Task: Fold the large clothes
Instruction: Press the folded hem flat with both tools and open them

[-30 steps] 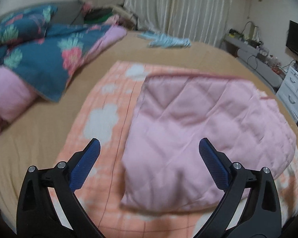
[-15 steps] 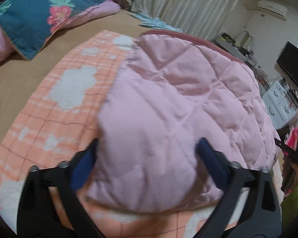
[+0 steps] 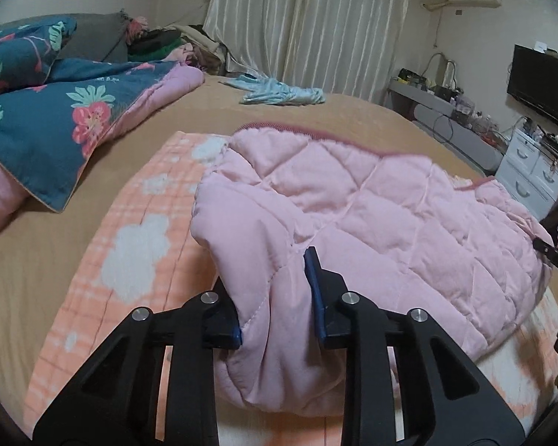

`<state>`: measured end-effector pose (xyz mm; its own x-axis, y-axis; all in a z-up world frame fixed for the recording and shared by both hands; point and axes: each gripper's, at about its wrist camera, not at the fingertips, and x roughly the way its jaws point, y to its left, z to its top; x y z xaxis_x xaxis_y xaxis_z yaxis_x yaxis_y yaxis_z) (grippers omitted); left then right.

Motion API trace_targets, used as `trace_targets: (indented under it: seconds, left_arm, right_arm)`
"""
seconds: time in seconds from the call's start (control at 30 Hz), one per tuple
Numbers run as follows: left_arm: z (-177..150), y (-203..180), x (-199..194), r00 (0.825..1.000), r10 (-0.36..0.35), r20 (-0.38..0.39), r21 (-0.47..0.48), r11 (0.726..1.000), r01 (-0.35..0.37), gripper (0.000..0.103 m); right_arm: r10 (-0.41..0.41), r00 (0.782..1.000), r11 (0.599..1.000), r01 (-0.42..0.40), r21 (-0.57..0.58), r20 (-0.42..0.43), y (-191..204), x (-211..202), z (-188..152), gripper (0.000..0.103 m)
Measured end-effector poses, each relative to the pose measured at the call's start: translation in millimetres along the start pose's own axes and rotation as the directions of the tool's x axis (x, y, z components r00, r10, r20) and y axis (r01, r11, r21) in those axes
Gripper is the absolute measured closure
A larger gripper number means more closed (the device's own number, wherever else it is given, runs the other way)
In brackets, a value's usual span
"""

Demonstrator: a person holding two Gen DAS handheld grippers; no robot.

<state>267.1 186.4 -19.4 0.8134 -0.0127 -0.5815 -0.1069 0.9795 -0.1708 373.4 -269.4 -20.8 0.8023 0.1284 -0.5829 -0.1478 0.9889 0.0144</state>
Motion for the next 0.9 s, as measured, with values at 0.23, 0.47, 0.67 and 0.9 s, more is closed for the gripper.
trace_targets:
  seconds: [0.23,0.47,0.67,0.9]
  left_arm:
    - [15,1,28,0.999,0.030,-0.029,-0.003,1.000,-0.030,0.084]
    - [21,5,55,0.996,0.039,-0.079,-0.009,0.999,-0.040,0.084]
    - [21,9,75,0.992,0.042,-0.117,-0.010,0.999,-0.044,0.084]
    - [17,14,93,0.987,0.045,-0.157,-0.025,0.998,-0.049,0.084]
  right_arm:
    - [-0.044,0.998,0.998,0.046,0.050,-0.045,-2,30,16,0.082]
    - [-0.091,0.992,0.992,0.098,0.074,-0.093,0,58,20,0.084]
    - [-0.087,0.985,0.990,0.103,0.099,-0.150,-7,82,14,0.084]
    - [-0.068,0.978,0.989,0.092,0.118,-0.198,-12,101,6,0.084]
